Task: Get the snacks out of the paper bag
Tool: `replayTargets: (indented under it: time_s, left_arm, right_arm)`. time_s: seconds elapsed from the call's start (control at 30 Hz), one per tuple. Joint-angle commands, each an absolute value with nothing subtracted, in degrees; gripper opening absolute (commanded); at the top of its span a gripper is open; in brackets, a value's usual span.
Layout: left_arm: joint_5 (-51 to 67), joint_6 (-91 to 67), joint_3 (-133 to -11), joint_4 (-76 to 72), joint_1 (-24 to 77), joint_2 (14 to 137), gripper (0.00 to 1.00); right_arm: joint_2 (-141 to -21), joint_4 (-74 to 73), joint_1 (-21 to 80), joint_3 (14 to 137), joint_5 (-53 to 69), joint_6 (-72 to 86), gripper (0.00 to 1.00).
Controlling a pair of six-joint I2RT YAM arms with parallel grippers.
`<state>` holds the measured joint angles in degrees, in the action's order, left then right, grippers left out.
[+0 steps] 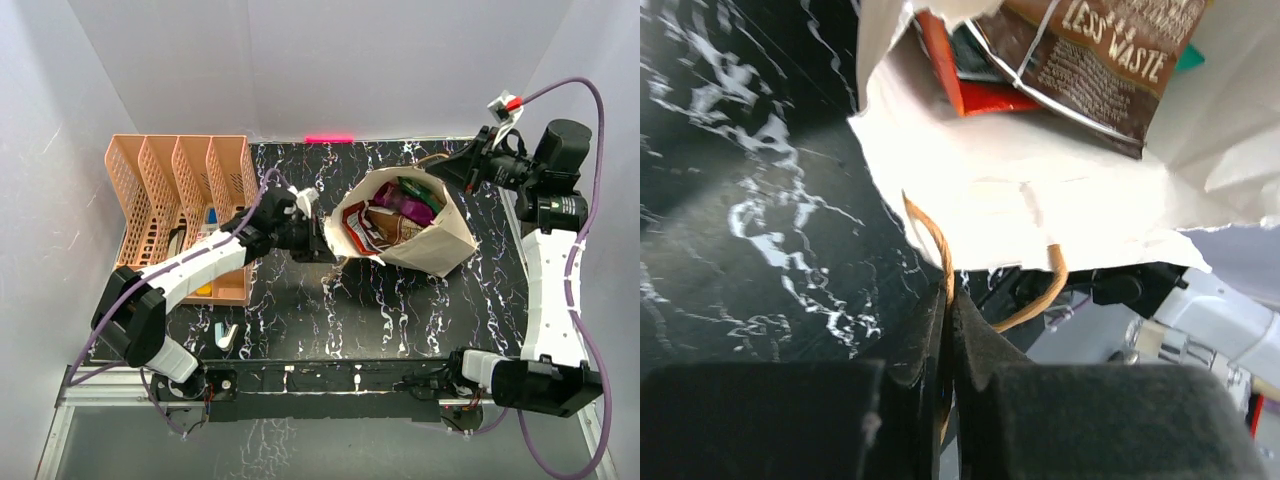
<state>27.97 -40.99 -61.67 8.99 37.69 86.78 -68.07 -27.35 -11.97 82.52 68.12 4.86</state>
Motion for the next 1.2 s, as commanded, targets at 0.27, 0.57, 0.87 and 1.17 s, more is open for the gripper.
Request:
replayTargets:
  time_s: [0.27, 0.57, 0.87, 1.17]
  left_arm:
    - [24.8, -50.8, -53.0, -4.5, 56.9, 80.9, 0.0]
    - [19.5, -52.4, -48.0, -7.5, 63.5, 80.7, 0.0]
    - [11.1, -46.6, -46.4, 2.4, 64.2, 70.8, 0.25]
    - [8.8, -35.9, -47.7, 7.5, 67.3, 54.6, 0.83]
  right_arm:
    - [-48.8, -34.7, -6.7, 73.9, 34.6, -5.8, 0.08]
    - [-35.5, -33.8, -6.5, 62.2, 42.4, 1.1, 0.08]
    - [-32.7, -35.6, -6.5, 60.5, 41.4, 1.5, 0.08]
    - [-36.3, -39.3, -6.6, 65.0, 37.7, 4.7, 0.08]
